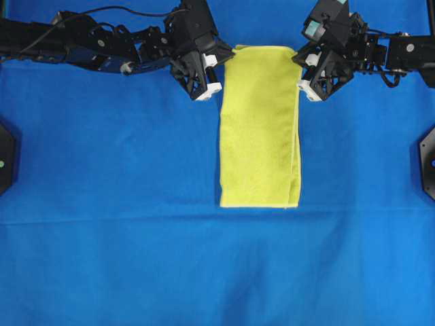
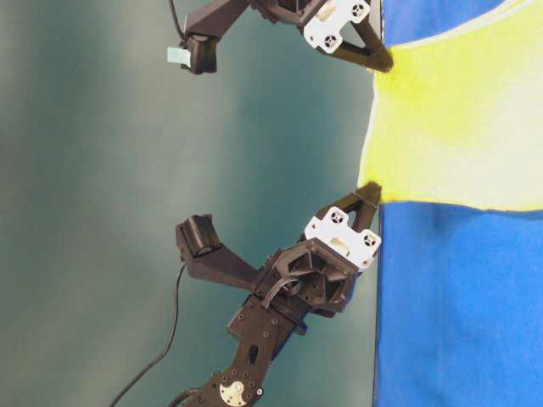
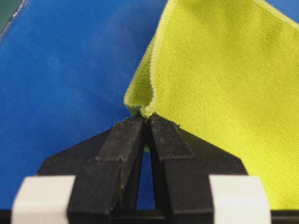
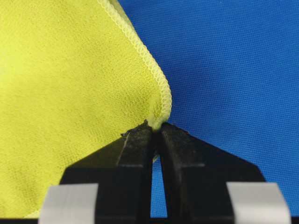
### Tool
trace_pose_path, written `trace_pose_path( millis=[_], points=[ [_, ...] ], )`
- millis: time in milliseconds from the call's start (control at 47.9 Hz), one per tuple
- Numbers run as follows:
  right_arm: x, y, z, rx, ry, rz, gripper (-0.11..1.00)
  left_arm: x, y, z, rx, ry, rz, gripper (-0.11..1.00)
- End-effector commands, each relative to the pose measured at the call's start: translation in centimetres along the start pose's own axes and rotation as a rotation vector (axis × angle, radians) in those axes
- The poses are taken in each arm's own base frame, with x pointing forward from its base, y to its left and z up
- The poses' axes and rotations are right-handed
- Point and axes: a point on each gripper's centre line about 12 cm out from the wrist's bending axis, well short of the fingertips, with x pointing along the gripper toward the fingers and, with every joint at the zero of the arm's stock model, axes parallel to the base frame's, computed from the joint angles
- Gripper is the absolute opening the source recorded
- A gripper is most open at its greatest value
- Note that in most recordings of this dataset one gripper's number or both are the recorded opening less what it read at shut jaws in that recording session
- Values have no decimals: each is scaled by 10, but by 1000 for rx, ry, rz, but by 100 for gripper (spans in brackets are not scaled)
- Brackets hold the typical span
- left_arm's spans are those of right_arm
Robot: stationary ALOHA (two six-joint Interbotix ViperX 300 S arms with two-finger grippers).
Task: Fold the yellow towel.
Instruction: 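Fold the top half down over the bottom half with both grippers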
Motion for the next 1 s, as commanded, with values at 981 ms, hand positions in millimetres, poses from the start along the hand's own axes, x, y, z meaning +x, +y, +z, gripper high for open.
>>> trace_pose_path(
  millis=[981],
  points=[
    [-48, 157, -65, -176, 109, 365, 6, -61, -194, -25, 234, 107, -384, 2]
  ],
)
